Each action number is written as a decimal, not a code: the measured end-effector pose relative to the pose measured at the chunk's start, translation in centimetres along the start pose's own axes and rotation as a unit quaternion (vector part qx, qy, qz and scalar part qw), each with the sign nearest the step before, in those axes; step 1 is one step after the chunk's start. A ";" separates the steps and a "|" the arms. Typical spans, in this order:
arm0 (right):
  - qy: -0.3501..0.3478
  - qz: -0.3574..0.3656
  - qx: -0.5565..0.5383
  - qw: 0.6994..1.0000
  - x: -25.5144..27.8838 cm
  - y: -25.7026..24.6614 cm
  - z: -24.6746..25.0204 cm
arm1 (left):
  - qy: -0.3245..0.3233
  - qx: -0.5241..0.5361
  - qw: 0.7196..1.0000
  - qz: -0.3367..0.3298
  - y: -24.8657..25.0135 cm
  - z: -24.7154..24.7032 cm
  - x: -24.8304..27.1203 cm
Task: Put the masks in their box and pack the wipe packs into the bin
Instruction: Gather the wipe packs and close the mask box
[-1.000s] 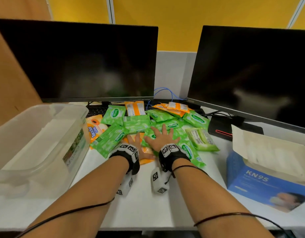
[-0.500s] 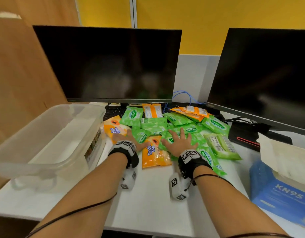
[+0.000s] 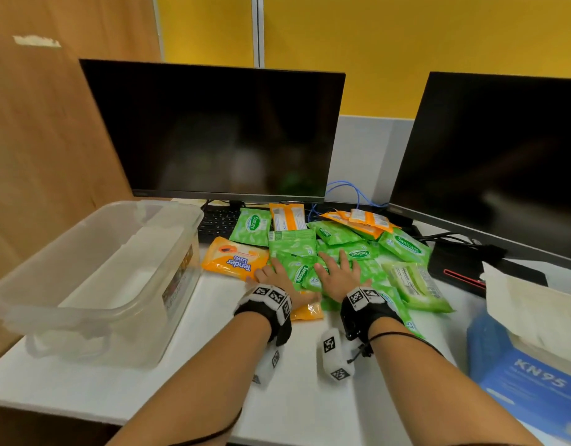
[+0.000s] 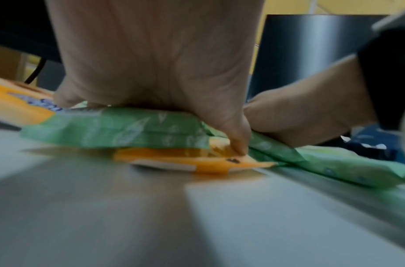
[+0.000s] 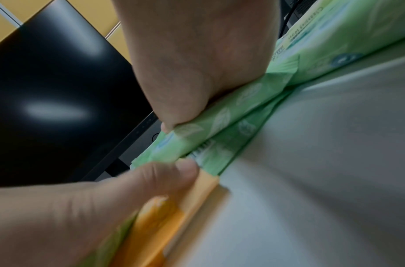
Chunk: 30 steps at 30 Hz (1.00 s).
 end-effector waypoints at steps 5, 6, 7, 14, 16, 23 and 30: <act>0.000 0.003 -0.014 1.000 0.2 0.4 0.0 | 0.000 -0.033 0.999 -0.003 -0.5 -0.6 1.1; 0.002 0.004 -0.013 1.000 0.4 0.5 0.1 | -0.002 -0.027 1.000 -0.008 -0.6 -0.7 1.3; -0.001 0.004 -0.011 1.000 0.5 0.6 0.0 | 0.000 -0.022 1.000 -0.013 -0.7 -0.9 1.5; -0.075 0.044 -0.026 0.996 2.3 1.2 1.8 | 0.012 -0.022 1.000 -0.009 -0.6 -0.7 2.5; -0.060 0.064 -0.026 0.996 4.0 1.2 3.2 | 0.000 -0.030 0.999 -0.017 -0.3 -0.5 3.1; 0.239 0.068 -0.083 0.965 12.1 4.0 13.7 | 0.032 -0.083 0.988 -0.125 4.4 2.8 5.7; 0.122 -0.165 0.051 0.977 17.0 14.3 15.2 | -0.133 -0.122 0.936 -0.301 10.5 -4.2 11.7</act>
Point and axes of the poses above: each hand's wrist, its own x-axis away from the middle knuckle, its own z-axis out of the back of the hand, y = z × x, the point moved 5 cm from there along -x, towards the middle knuckle, and after that the axes turned 13 degrees about x, right-handed, at the moved point
